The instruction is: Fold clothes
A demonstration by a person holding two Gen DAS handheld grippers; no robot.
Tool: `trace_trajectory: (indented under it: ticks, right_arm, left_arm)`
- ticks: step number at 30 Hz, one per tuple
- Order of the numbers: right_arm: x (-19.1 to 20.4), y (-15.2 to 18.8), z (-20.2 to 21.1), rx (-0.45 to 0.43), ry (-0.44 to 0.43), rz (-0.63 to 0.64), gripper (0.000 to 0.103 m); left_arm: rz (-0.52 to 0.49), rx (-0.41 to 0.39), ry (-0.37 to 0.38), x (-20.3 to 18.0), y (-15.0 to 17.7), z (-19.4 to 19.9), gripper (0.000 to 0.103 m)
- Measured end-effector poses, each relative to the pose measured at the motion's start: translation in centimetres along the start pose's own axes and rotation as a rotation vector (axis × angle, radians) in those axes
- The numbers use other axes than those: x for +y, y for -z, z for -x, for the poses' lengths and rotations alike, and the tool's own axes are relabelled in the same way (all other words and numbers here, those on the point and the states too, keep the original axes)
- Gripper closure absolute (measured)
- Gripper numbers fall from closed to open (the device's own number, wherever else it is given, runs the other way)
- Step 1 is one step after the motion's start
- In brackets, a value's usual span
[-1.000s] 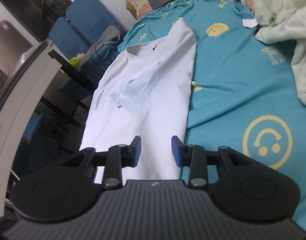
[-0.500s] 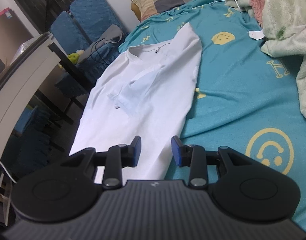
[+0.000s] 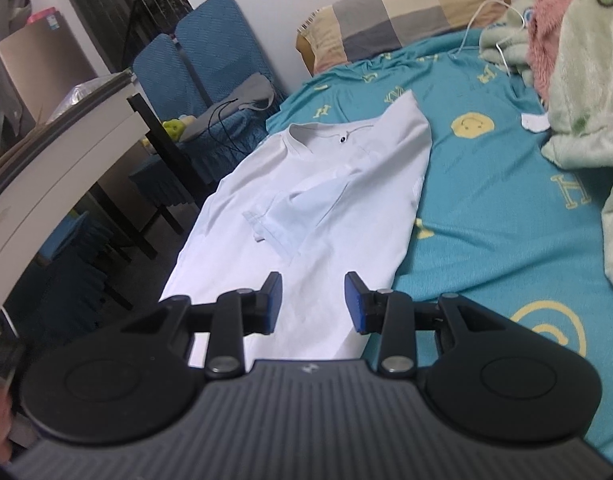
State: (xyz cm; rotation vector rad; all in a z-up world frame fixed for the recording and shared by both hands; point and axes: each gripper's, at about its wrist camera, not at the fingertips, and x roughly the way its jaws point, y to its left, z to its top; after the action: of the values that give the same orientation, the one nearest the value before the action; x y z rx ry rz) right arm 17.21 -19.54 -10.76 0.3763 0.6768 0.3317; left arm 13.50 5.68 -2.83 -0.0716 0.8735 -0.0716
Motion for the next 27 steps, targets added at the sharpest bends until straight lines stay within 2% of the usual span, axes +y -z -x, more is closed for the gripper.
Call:
trace_trajectory:
  ticks: [3,6,8,11,16,21,22,23,25,27]
  right_arm:
    - [0.4,0.4,-0.4,0.004,0.009,0.022,0.064]
    - [1.6,0.6,-1.8,0.017,0.006,0.091,0.059]
    - [3.0,0.1,-3.5,0.024,0.007,0.156,0.057]
    - [5.0,-1.6,-7.3,0.05,-0.004,0.233,0.057]
    - [8.6,-3.2,-15.4,0.132,0.033,0.404,0.059]
    - [8.9,-3.1,-20.1,0.207,0.064,0.461,0.061]
    - [8.8,-2.9,-20.3,0.213,0.073,0.473,0.065]
    - [8.8,-2.8,-20.2,0.211,0.087,0.487,0.081]
    - [8.7,-2.5,-19.9,0.207,0.114,0.515,0.098]
    - [8.8,-2.5,-18.7,0.195,0.125,0.534,0.1]
  left_arm:
    - [-0.012,-0.035,0.045,0.3,0.0,-1.2,0.035]
    - [-0.046,-0.09,0.014,0.4,0.4,-2.7,0.029]
    - [-0.017,-0.097,0.014,1.5,0.4,-3.5,0.028]
    - [0.033,-0.102,0.019,3.3,0.3,-4.6,0.025]
    - [0.116,-0.109,0.027,6.2,0.2,-6.5,0.025]
    - [0.168,-0.12,0.041,8.0,0.2,-7.4,0.025]
    - [0.173,-0.12,0.045,8.2,0.2,-7.5,0.025]
    - [0.18,-0.117,0.048,8.2,0.2,-7.5,0.025]
    - [0.189,-0.11,0.05,8.3,0.3,-7.5,0.025]
    - [0.201,-0.111,0.048,8.4,0.4,-7.3,0.025]
